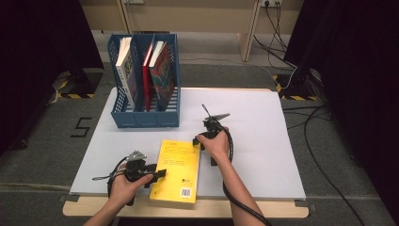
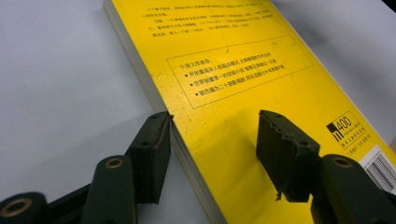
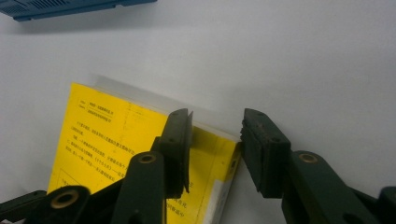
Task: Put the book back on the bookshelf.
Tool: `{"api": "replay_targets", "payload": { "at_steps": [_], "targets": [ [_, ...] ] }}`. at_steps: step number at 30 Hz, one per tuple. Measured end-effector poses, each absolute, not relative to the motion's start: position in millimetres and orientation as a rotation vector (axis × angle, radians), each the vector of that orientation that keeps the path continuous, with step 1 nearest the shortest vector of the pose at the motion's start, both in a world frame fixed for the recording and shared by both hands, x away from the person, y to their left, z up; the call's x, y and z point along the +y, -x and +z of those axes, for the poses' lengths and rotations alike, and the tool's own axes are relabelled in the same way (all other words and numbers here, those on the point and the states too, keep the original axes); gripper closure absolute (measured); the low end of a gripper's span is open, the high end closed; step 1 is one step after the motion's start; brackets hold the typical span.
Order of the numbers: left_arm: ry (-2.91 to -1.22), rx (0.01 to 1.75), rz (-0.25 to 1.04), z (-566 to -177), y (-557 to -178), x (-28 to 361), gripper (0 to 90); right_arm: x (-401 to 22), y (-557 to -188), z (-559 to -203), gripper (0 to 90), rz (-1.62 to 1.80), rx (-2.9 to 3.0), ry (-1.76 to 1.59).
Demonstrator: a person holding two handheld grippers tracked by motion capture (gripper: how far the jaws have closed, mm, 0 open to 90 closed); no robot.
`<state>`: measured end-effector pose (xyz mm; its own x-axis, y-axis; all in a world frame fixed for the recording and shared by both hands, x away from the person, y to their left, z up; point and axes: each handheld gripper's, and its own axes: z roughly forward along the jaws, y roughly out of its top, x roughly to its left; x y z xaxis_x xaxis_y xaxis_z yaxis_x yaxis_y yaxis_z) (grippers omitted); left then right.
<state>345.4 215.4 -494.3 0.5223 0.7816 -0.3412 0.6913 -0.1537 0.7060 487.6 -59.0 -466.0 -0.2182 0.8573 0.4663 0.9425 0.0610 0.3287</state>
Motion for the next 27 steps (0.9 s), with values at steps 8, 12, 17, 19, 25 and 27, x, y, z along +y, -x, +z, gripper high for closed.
{"api": "replay_targets", "payload": {
  "at_steps": [8, 12, 17, 19, 25, 27],
  "targets": [
    [-1.884, 1.210, 0.126, -494.6, -345.3, 216.5, 44.5, -62.2, -487.0, -462.5, 69.2, -0.899, -2.134, 1.882],
    [-1.876, 1.211, 0.123, -494.9, -345.2, 217.3, 44.4, -63.4, -486.8, -461.0, 70.5, -0.907, -2.139, 1.875],
    [-1.855, 1.214, 0.121, -493.2, -346.9, 221.2, 45.5, -63.9, -488.6, -453.0, 71.9, -0.906, -2.136, 1.857],
    [-1.851, 1.212, 0.126, -492.2, -347.1, 221.6, 45.7, -63.5, -488.6, -451.6, 72.0, -0.904, -2.136, 1.856],
    [-1.841, 1.213, 0.143, -489.2, -347.7, 224.1, 47.7, -63.8, -487.7, -448.5, 72.9, -0.938, -2.134, 1.853],
    [-1.843, 1.215, 0.145, -489.2, -348.2, 224.7, 48.0, -64.4, -487.8, -446.2, 73.2, -0.939, -2.132, 1.852]
  ]
}}
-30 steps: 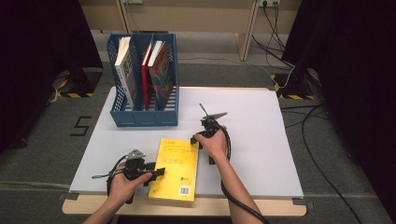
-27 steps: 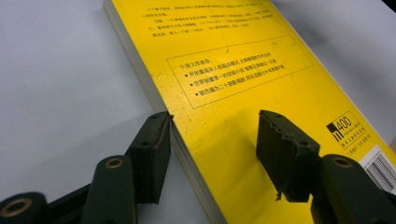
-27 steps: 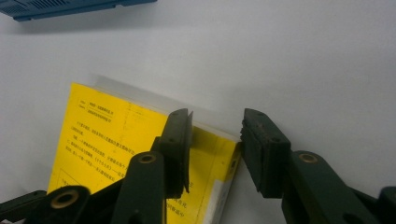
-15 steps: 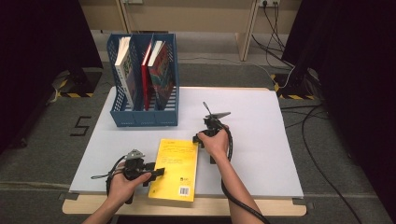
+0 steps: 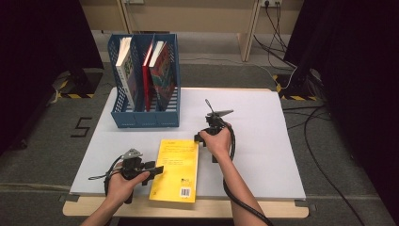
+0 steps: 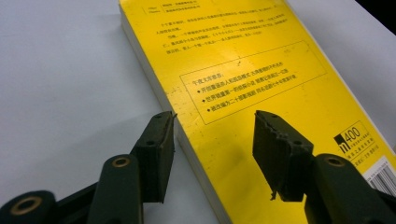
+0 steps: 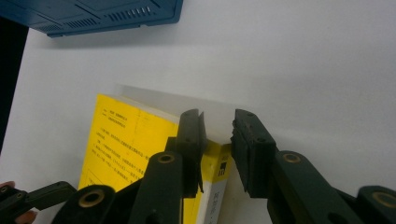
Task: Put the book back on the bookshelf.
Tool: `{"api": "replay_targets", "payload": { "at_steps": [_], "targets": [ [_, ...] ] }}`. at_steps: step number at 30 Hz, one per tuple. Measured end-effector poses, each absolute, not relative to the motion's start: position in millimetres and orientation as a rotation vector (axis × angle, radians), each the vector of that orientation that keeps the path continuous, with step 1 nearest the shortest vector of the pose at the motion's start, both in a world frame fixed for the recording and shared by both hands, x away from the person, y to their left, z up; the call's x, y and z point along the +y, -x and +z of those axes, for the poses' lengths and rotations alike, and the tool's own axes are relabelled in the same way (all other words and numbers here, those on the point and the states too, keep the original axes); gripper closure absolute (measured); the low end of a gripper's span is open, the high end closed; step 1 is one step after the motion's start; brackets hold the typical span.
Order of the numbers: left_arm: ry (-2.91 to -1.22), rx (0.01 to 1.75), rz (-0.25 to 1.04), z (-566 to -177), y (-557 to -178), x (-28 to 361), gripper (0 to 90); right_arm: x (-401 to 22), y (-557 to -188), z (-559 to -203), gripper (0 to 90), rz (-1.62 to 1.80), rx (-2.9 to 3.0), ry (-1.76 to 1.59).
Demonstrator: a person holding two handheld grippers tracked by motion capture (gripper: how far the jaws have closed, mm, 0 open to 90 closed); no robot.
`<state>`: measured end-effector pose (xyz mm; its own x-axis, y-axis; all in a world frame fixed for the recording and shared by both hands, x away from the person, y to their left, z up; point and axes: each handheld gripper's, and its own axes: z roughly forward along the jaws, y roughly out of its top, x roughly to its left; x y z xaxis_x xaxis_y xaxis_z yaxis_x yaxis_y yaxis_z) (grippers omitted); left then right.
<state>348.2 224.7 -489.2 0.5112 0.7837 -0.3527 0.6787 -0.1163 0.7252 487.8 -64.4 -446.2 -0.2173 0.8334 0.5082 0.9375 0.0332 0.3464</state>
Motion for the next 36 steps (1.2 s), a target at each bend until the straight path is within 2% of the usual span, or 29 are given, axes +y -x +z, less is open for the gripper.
{"api": "replay_targets", "payload": {
  "at_steps": [10, 20, 36],
  "targets": [
    [-1.837, 1.202, 0.162, -482.9, -354.1, 221.4, 48.7, -73.3, -490.9, -423.3, 74.1, -0.992, -2.172, 1.914],
    [-1.876, 1.162, 0.150, -482.6, -373.6, 195.1, 50.3, -81.5, -494.6, -387.5, 75.4, -1.070, -2.228, 1.986],
    [-1.900, 1.169, 0.136, -491.9, -382.3, 188.8, 55.2, -73.1, -490.4, -387.2, 76.0, -1.082, -2.277, 1.974]
  ]
}}
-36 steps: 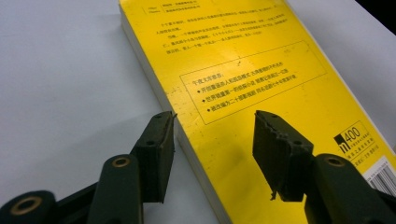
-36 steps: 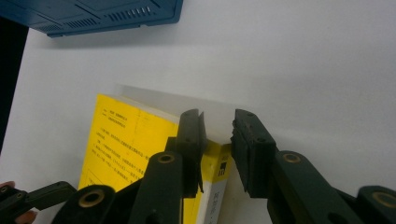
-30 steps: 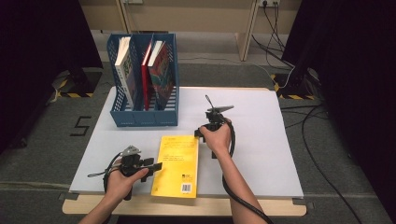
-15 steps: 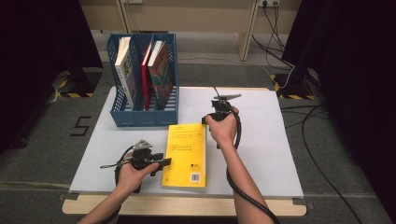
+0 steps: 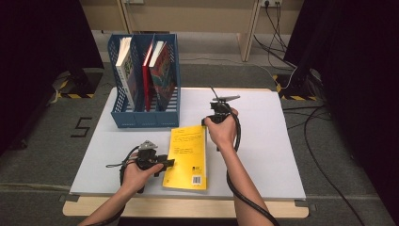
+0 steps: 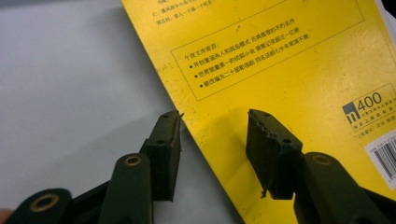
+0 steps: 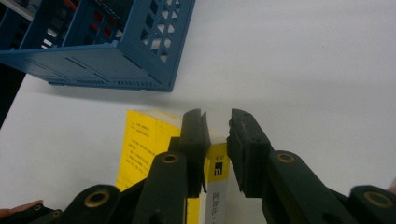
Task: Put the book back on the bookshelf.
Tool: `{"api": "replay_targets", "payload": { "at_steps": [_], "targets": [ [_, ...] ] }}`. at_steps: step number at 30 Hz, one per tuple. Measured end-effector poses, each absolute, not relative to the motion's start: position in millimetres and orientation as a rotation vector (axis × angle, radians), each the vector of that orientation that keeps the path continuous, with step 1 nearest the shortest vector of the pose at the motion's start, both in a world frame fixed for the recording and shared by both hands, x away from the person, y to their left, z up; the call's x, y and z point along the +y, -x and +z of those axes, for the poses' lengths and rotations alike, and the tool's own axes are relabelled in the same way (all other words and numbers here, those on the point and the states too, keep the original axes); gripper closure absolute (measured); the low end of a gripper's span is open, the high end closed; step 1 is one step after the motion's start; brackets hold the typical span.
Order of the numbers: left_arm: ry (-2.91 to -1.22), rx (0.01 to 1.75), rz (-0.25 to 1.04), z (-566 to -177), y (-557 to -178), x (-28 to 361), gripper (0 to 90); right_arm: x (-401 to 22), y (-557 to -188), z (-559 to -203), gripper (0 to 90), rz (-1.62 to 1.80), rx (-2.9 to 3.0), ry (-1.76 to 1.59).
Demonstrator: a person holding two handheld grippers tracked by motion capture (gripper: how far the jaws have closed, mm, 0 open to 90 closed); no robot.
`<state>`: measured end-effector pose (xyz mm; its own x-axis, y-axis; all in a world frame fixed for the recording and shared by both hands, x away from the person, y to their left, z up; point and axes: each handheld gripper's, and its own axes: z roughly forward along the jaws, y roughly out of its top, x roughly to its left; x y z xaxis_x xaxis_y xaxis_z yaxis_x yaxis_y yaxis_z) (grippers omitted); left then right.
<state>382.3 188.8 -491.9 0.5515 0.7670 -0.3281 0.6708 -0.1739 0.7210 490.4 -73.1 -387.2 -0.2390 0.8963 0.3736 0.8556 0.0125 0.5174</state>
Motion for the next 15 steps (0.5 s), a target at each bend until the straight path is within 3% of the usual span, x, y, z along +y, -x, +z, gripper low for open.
{"api": "replay_targets", "payload": {
  "at_steps": [15],
  "targets": [
    [-1.901, 1.153, 0.153, -492.8, -380.9, 188.4, 55.6, -84.4, -503.2, -432.2, 70.8, 0.993, 2.204, -2.059]
  ]
}}
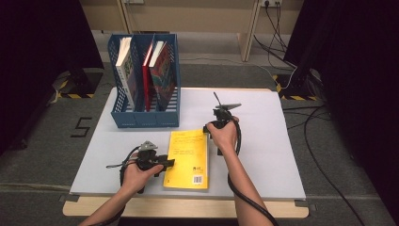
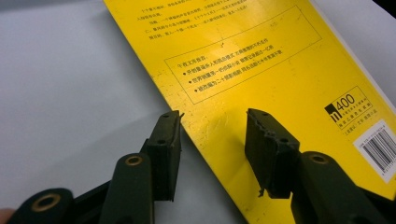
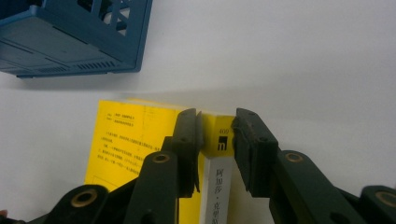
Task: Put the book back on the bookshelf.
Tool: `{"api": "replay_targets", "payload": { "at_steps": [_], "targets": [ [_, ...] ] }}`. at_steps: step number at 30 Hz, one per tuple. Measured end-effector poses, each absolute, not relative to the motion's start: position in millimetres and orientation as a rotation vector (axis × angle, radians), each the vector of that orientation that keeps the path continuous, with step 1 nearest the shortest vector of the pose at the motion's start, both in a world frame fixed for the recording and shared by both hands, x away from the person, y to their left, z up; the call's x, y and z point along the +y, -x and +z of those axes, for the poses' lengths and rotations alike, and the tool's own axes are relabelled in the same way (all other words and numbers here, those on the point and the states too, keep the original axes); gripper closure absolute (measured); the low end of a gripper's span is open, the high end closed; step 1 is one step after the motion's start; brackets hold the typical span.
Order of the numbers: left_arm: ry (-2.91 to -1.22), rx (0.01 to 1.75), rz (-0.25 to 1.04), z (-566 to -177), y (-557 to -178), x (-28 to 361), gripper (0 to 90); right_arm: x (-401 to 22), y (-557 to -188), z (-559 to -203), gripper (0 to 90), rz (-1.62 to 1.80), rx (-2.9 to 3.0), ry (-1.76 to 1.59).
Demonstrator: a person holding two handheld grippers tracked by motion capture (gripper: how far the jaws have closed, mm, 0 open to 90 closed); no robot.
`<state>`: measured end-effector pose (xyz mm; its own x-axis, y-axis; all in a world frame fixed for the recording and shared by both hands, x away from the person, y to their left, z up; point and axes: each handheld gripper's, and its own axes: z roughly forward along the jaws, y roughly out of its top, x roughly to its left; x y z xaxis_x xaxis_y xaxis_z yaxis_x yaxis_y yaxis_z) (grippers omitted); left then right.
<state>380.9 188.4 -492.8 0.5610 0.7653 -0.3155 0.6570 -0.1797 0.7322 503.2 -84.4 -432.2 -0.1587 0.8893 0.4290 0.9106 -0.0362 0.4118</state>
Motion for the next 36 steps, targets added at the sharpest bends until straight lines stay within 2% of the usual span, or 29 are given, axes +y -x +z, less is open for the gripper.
{"api": "replay_targets", "payload": {
  "at_steps": [14, 22, 36],
  "targets": [
    [-1.898, 1.152, 0.154, -493.0, -380.9, 188.2, 55.5, -84.1, -501.9, -439.2, 67.6, -0.934, -2.135, 1.994],
    [-1.896, 1.153, 0.155, -493.1, -381.0, 187.8, 55.5, -88.6, -501.8, -443.8, 69.7, -0.938, -2.100, 1.987],
    [-1.900, 1.165, 0.153, -491.5, -389.8, 185.8, 55.3, -89.8, -494.5, -417.3, 74.8, -1.003, -2.080, 1.969]
  ]
}}
